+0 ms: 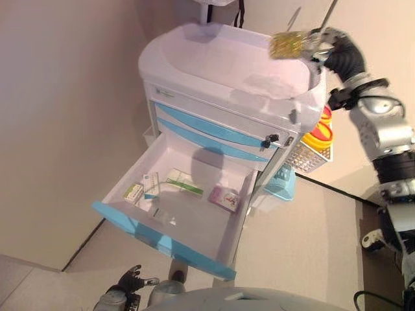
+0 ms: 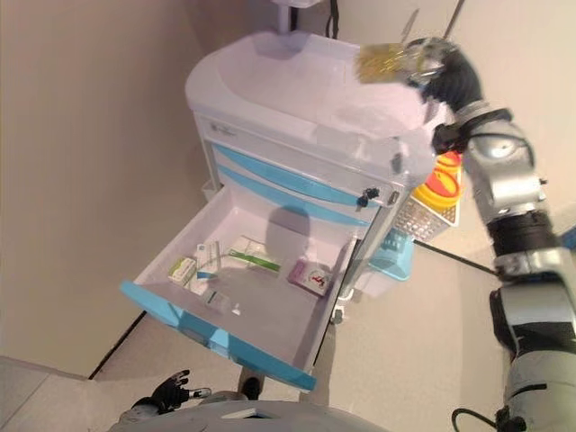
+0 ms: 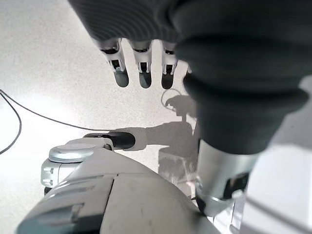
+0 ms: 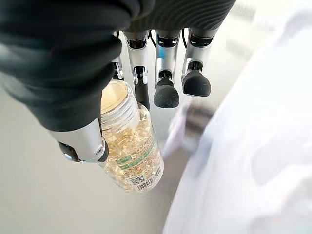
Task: Open the drawer and pick up the medicine
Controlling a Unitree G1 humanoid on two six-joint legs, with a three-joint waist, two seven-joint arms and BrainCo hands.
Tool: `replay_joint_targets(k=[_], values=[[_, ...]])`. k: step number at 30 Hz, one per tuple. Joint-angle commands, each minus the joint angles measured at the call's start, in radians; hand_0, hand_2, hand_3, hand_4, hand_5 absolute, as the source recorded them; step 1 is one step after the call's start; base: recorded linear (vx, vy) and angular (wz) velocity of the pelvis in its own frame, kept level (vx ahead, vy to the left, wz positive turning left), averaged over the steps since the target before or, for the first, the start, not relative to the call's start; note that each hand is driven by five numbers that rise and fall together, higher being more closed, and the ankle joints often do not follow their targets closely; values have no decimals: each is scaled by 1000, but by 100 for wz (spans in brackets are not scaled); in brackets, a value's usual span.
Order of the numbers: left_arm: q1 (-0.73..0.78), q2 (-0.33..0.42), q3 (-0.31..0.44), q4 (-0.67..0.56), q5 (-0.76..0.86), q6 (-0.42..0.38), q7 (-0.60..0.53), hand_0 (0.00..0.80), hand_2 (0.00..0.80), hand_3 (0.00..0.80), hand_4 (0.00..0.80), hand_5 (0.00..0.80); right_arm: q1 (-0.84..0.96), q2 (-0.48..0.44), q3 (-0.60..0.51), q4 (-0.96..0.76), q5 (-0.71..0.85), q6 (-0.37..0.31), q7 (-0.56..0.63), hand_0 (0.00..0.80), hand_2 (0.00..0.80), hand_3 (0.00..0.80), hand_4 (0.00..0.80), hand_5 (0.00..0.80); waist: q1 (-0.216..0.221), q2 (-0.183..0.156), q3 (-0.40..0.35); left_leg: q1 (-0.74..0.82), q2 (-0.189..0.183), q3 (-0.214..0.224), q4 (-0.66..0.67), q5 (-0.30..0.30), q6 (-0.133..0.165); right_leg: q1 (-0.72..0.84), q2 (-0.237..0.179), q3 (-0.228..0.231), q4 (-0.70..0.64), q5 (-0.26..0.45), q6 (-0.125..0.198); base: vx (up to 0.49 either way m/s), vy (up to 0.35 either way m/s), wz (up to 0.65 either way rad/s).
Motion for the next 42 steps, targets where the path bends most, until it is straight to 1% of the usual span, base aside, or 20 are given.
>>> replay_joint_targets(k=[1, 5, 13, 22, 26, 33, 38, 41, 42], values=[[-9, 20, -81, 53, -20, 22, -7, 0, 0, 0, 0, 0, -178, -87, 91, 93, 40, -37, -46, 800, 800, 800, 800, 800, 50, -32, -49, 17, -37, 16, 43, -175, 14, -48, -38, 3, 88, -46, 21, 17, 25, 14], [-1, 33, -95, 37, -29, 46, -8, 0, 0, 0, 0, 0, -276, -122, 159, 228, -7, -21, -55, 800, 800, 800, 800, 800, 79, -34, -46, 13, -42, -7, 44, -171, 12, -38, -41, -20, 84, -48, 20, 18, 31, 17], [11, 49, -114, -8, -57, 74, -5, 0, 0, 0, 0, 0, -403, -145, 291, 376, -168, 7, -12, 800, 800, 800, 800, 800, 123, -41, -41, 4, -49, -43, 42, -160, 10, -27, -45, -54, 77, -48, 21, 24, 30, 14], [32, 78, -127, -70, -85, 92, -4, 0, 0, 0, 0, 0, -521, -171, 462, 491, -323, 42, 132, 800, 800, 800, 800, 800, 169, -58, -28, -14, -54, -75, 40, -144, 12, -28, -49, -89, 81, -48, 26, 13, 15, 16], [45, 88, -126, -95, -96, 101, -3, 0, 0, 0, 0, 0, -548, -172, 519, 517, -406, 82, 200, 800, 800, 800, 800, 800, 182, -59, -23, -19, -56, -84, 37, -138, 14, -29, -50, -98, 83, -48, 28, 5, 20, 7], [74, 117, -109, -138, -96, 120, -11, 0, 0, 0, 0, 0, -594, -186, 615, 570, -526, 116, 306, 800, 800, 800, 800, 800, 200, -63, -16, -26, -56, -91, 30, -127, 15, -32, -51, -108, 81, -42, 35, 0, 17, 9], [87, 124, -104, -172, -94, 137, -13, 0, 0, 0, 0, 0, -610, -187, 640, 587, -581, 139, 312, 800, 800, 800, 800, 800, 208, -65, -11, -30, -56, -91, 27, -123, 16, -36, -50, -107, 79, -38, 38, 0, 0, 0], [93, 125, -105, -180, -94, 131, -13, 0, 0, 0, 0, 0, -604, -191, 631, 599, -587, 138, 272, 800, 800, 800, 800, 800, 214, -65, -7, -31, -55, -93, 28, -123, 15, -36, -49, -110, 78, -38, 39, 0, 0, 0], [91, 129, -105, -180, -93, 128, -16, 0, 0, 0, 0, 0, -604, -190, 622, 600, -574, 144, 238, 800, 800, 800, 800, 800, 217, -66, -4, -33, -54, -95, 28, -123, 15, -37, -48, -111, 77, -36, 40, 0, 0, 0]])
